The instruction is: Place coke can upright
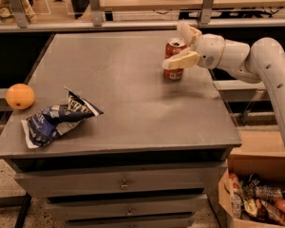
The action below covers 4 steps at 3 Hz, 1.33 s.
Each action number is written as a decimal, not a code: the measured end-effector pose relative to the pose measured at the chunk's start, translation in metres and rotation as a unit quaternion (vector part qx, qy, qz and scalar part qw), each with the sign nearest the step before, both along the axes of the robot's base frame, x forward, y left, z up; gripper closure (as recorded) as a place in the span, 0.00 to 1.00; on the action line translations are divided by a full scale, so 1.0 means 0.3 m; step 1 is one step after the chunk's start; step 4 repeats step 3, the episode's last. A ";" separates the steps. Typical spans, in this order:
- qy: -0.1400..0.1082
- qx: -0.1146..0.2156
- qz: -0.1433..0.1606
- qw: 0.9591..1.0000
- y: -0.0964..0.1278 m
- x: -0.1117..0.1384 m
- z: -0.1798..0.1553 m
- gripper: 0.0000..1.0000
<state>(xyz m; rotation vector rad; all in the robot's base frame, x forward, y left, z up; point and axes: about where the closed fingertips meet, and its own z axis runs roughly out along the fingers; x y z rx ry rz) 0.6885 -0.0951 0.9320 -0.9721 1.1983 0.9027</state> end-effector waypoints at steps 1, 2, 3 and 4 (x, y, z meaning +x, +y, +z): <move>-0.010 -0.005 -0.004 1.000 0.003 -0.004 0.021 0.00; -0.032 -0.011 -0.033 0.999 -0.047 -0.017 0.073 0.00; -0.032 -0.011 -0.033 0.999 -0.046 -0.017 0.073 0.00; -0.032 -0.011 -0.033 0.999 -0.046 -0.017 0.073 0.00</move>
Offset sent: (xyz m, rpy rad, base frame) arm -0.0111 -0.0412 0.0431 -0.0404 -0.1265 -0.1535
